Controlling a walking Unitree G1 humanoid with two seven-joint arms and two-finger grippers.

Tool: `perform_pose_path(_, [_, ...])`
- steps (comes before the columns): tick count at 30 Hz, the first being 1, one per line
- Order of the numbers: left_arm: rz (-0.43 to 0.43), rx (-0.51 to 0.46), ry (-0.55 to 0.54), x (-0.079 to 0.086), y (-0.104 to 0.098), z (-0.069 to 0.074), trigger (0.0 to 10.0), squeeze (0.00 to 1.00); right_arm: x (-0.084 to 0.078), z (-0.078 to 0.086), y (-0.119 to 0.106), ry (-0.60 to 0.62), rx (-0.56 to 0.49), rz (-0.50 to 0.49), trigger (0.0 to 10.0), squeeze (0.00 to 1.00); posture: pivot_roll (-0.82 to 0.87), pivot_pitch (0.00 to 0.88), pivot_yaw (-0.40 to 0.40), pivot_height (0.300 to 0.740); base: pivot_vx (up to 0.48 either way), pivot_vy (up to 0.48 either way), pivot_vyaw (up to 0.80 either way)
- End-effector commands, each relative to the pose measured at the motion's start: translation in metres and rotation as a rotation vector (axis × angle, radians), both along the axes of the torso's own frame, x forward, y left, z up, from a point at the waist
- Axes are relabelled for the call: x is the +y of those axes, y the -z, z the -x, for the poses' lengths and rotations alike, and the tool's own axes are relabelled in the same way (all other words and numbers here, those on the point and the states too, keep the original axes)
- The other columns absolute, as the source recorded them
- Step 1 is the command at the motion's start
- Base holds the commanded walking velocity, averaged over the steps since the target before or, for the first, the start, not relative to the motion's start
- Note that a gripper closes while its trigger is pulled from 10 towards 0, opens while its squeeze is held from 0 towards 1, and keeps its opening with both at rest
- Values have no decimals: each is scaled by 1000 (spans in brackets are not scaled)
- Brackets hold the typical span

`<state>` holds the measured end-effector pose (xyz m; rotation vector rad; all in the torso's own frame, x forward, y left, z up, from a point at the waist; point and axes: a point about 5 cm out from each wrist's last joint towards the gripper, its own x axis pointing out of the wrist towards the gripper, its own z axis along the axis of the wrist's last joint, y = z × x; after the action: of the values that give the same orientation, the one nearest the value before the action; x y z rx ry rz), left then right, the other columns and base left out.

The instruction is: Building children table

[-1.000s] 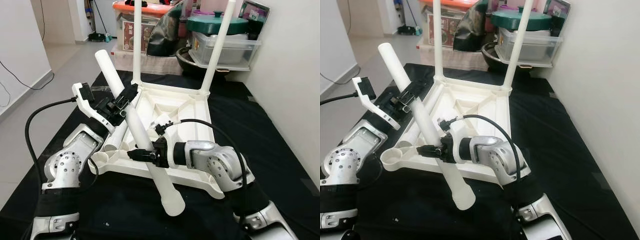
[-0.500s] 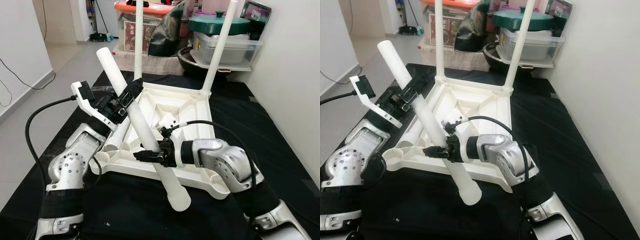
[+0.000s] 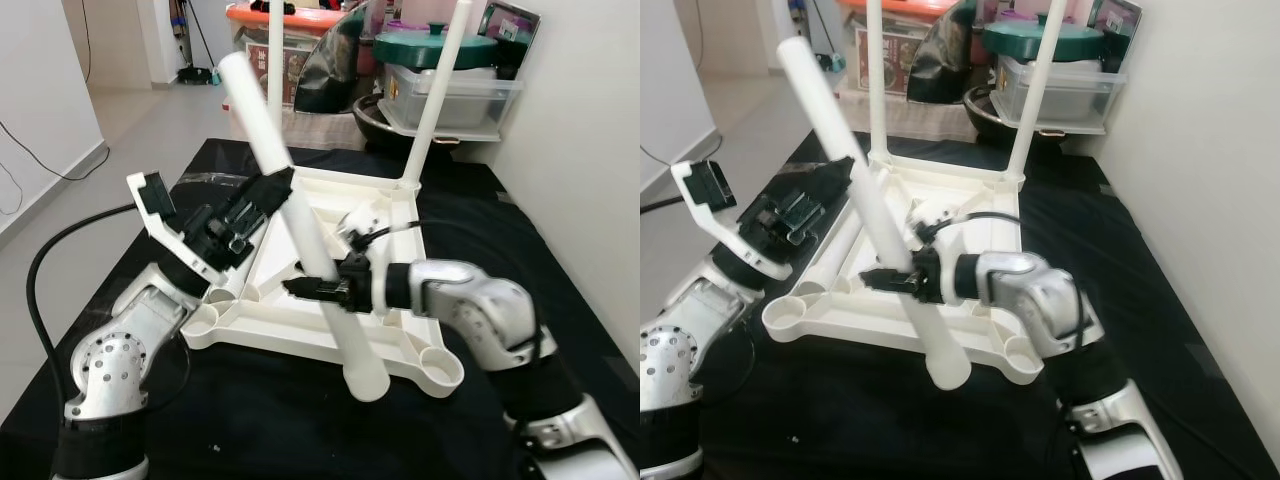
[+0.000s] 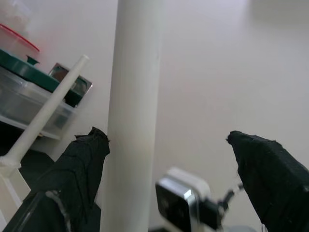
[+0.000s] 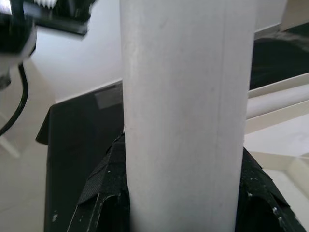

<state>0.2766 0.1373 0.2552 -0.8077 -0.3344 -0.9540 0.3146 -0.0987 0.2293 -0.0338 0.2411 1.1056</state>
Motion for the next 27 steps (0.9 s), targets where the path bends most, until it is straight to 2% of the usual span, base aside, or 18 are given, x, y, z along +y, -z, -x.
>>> perform_pose_path(1, [3, 12, 2, -5, 0, 1, 10000, 0, -11, -4, -13, 27, -46, -18, 0, 0, 45, 0, -96, 740, 0, 0, 0])
perform_pose_path(3, [6, 20, -22, -5, 1, 1, 10000, 0, -27, -13, -24, 92, -72, -33, 0, 0, 46, 0, -97, 740, 0, 0, 0])
perform_pose_path(4, [6, 20, -22, -5, 1, 1, 10000, 0, -27, -13, -24, 92, -72, -33, 0, 0, 46, 0, -97, 740, 0, 0, 0])
perform_pose_path(5, [14, 17, -28, -4, 0, 2, 10000, 0, -37, -18, -30, 136, -90, -40, 0, 0, 49, 0, -99, 740, 0, 0, 0])
perform_pose_path(6, [14, 17, -28, -4, 0, 2, 10000, 0, -37, -18, -30, 136, -90, -40, 0, 0, 49, 0, -99, 740, 0, 0, 0])
perform_pose_path(8, [23, 12, -31, -2, -2, 5, 10000, 0, -50, -26, -41, 200, -123, -48, 0, 0, 47, 0, -98, 740, 0, 0, 0])
perform_pose_path(9, [23, 12, -31, -2, -2, 5, 10000, 0, -50, -26, -41, 200, -123, -48, 0, 0, 47, 0, -98, 740, 0, 0, 0])
perform_pose_path(12, [-31, -13, 8, -3, 1, 13, 10000, 0, -64, -30, -63, 264, -173, -120, 0, 0, 47, 0, -97, 740, 0, 0, 0])
perform_pose_path(15, [-63, -4, 26, -5, 8, 16, 10000, 0, -67, -34, -69, 307, -190, -162, 0, 0, 51, 0, -94, 740, 0, 0, 0])
perform_pose_path(17, [-91, 19, 36, -6, 16, 19, 10000, 0, -71, -44, -70, 419, -190, -208, 0, 0, 50, 0, -94, 740, 0, 0, 0])
perform_pose_path(18, [-91, 19, 36, -6, 16, 19, 10000, 0, -71, -44, -70, 419, -190, -208, 0, 0, 50, 0, -94, 740, 0, 0, 0])
perform_pose_path(20, [-150, 47, 39, -6, 26, 22, 10000, 0, -75, -56, -70, 554, -188, -277, 0, 0, 53, 0, -93, 740, 0, 0, 0])
perform_pose_path(21, [-178, 59, 37, -5, 31, 23, 10000, 0, -76, -58, -70, 582, -186, -310, 0, 0, 58, 0, -94, 740, 0, 0, 0])
perform_pose_path(23, [-194, 65, 35, -5, 33, 23, 10000, 0, -75, -60, -70, 592, -185, -329, 0, 0, 58, 0, -94, 740, 0, 0, 0])
perform_pose_path(27, [-244, 90, 17, -5, 42, 22, 10000, 0, -72, -62, -78, 617, -213, -483, 0, 0, 58, 0, -94, 740, 0, 0, 0])
